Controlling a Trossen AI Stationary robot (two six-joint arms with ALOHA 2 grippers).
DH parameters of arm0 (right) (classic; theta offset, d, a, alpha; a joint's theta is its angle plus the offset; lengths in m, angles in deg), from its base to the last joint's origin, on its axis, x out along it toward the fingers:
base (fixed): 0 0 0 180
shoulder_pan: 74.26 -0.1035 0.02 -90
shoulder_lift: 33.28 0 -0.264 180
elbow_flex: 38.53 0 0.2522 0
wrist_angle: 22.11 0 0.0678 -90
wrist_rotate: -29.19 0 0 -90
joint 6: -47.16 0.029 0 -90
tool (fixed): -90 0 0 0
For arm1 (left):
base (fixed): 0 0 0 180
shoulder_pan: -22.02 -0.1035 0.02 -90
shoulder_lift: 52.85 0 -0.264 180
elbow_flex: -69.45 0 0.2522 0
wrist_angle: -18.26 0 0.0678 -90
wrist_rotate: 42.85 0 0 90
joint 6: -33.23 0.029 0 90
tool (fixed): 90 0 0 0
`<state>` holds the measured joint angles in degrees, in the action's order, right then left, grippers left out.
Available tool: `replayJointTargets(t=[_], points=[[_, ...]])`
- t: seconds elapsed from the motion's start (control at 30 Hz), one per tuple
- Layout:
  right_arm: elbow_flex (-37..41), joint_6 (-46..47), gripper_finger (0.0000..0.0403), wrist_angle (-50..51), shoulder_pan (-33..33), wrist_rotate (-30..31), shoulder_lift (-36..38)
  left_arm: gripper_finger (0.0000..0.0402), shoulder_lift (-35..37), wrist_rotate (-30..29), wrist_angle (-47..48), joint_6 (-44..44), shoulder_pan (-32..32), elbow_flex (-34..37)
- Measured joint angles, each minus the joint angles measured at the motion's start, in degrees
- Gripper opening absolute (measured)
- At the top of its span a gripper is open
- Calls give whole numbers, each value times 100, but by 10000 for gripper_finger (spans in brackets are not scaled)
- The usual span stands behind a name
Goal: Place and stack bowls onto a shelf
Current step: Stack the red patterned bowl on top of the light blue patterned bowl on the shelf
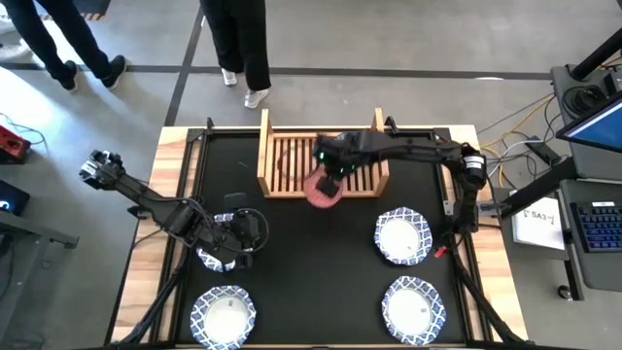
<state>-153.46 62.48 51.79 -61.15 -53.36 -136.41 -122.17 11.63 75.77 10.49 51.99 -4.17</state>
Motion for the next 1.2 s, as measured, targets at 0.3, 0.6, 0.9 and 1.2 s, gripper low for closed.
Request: replayJointTargets(t=[0.3, 0.6, 0.9, 1.2], points=[[-883, -532, 13, 868, 1124, -111, 7, 89, 0, -2, 1, -43, -2, 0], [-406, -646, 13, 897, 2169, -235, 2, 89, 0, -153, 0, -79, -2, 0], [93, -828, 13, 392, 2408, -340, -4, 89, 0, -348, 0, -35, -1, 0], [114, -895, 13, 3, 2406, -340, -7, 89, 0, -439, 0, -41, -1, 0]])
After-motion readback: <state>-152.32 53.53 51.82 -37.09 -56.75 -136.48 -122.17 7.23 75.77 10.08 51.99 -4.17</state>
